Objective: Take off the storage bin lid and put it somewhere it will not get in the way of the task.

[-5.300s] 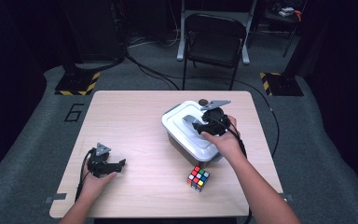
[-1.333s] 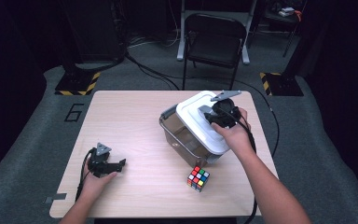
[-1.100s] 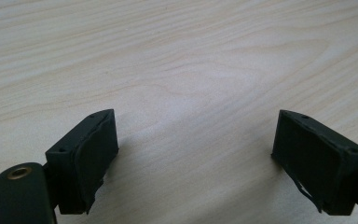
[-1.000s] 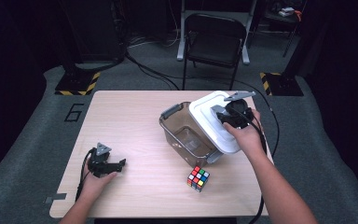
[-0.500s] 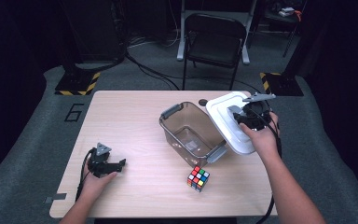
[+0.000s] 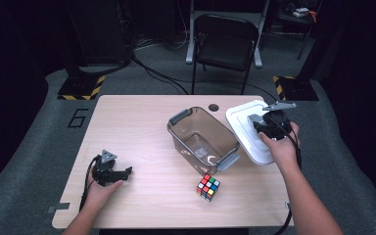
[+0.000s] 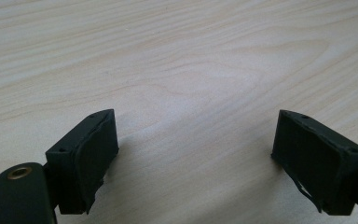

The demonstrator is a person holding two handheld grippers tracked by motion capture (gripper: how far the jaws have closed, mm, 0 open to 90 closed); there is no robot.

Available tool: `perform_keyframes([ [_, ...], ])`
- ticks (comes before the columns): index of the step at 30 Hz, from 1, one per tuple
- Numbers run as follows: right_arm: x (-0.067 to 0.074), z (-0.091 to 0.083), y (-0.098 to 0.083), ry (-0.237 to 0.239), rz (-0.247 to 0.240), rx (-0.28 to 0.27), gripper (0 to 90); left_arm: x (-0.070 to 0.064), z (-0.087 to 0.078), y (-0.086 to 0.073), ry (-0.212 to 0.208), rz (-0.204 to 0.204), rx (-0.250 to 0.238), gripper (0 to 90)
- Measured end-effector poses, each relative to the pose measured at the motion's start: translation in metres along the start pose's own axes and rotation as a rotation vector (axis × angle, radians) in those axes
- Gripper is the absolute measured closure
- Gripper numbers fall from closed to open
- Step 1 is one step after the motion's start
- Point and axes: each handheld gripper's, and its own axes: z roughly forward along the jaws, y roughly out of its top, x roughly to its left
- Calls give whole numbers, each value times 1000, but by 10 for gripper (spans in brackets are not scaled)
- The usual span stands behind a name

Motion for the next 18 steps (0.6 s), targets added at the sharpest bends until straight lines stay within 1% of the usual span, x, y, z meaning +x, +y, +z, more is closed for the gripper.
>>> perform_keyframes([
  [1, -1, 1, -1, -3, -3, 1, 668, 0, 0, 0, -1, -1, 1, 137],
  [2, -2, 1, -2, -6, 9, 5, 668, 0, 0, 0, 0, -1, 0, 137],
  [6, -6, 3, -5, -17, 11, 2, 668, 0, 0, 0, 1, -1, 0, 137],
  [7, -6, 3, -6, -16, 22, 6, 668, 0, 0, 0, 0, -1, 1, 137],
  [8, -7, 3, -7, -20, 24, 7, 668, 0, 0, 0, 0, -1, 0, 137],
  [9, -9, 4, -8, -20, 13, 3, 668, 0, 0, 0, -1, 0, 0, 137],
  [12, -11, 5, -11, -28, 22, 10, 668, 0, 0, 0, 0, -1, 0, 137],
  [13, -11, 5, -11, -31, 31, 11, 668, 0, 0, 0, -1, -1, 0, 137],
  [15, -12, 7, -14, -33, 22, 13, 668, 0, 0, 0, 1, -1, 0, 137],
  [16, -11, 7, -15, -38, 30, 21, 668, 0, 0, 0, 0, -1, 0, 137],
  [17, -12, 8, -16, -39, 20, 14, 668, 0, 0, 0, 0, -1, 0, 137],
  [18, -11, 9, -17, -43, 30, 18, 668, 0, 0, 0, -1, -1, 0, 137],
])
